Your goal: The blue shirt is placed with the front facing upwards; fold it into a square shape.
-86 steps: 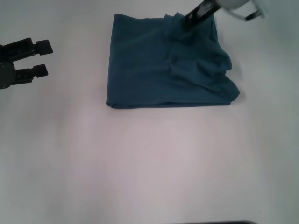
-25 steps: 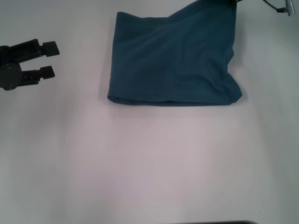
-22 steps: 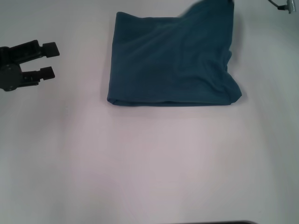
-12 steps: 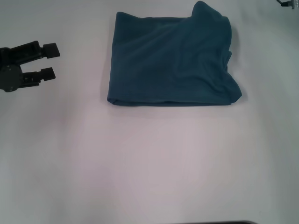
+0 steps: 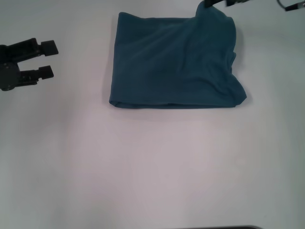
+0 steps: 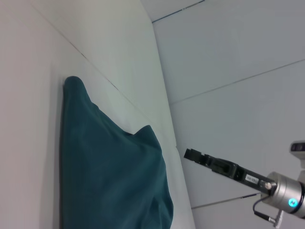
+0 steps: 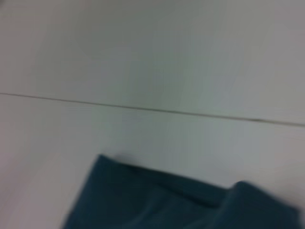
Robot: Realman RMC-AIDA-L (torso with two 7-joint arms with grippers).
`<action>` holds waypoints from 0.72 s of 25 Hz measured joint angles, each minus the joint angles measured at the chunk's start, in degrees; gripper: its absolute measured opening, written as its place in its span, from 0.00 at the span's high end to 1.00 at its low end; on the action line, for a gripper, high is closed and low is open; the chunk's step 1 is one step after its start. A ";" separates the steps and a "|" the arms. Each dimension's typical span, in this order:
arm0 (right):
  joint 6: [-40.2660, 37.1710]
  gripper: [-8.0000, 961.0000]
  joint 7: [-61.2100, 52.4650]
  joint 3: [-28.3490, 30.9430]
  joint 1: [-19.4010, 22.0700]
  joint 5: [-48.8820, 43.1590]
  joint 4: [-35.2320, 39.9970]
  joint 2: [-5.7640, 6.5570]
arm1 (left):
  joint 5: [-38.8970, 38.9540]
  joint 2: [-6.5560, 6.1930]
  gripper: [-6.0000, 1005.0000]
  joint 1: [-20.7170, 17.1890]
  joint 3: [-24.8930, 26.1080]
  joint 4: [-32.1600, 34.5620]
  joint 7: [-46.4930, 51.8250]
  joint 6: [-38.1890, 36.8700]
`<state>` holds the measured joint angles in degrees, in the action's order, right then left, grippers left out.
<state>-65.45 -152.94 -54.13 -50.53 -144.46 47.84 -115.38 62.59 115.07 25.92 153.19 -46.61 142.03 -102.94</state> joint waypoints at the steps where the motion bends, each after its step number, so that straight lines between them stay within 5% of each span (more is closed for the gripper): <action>1: -0.55 0.27 0.82 0.60 0.09 2.35 -1.08 0.14 | 0.03 -0.01 0.06 -0.04 0.05 -0.11 0.07 0.00; 6: 3.89 0.26 2.17 1.21 0.01 5.27 -7.27 0.10 | 0.13 -0.05 0.06 -0.01 0.18 -0.24 0.17 0.01; 13: 15.43 0.26 3.41 -1.70 -0.57 5.17 -13.79 -2.40 | 0.17 0.01 0.06 0.22 0.18 -0.02 0.28 0.19; 18: 17.71 0.26 2.79 -4.57 -1.93 4.79 -15.64 -2.63 | 0.17 0.05 0.06 0.45 0.17 0.05 0.37 0.09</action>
<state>-47.74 -150.15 -58.70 -52.46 -139.67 32.21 -118.01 62.76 115.12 26.36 153.36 -46.57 142.41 -102.85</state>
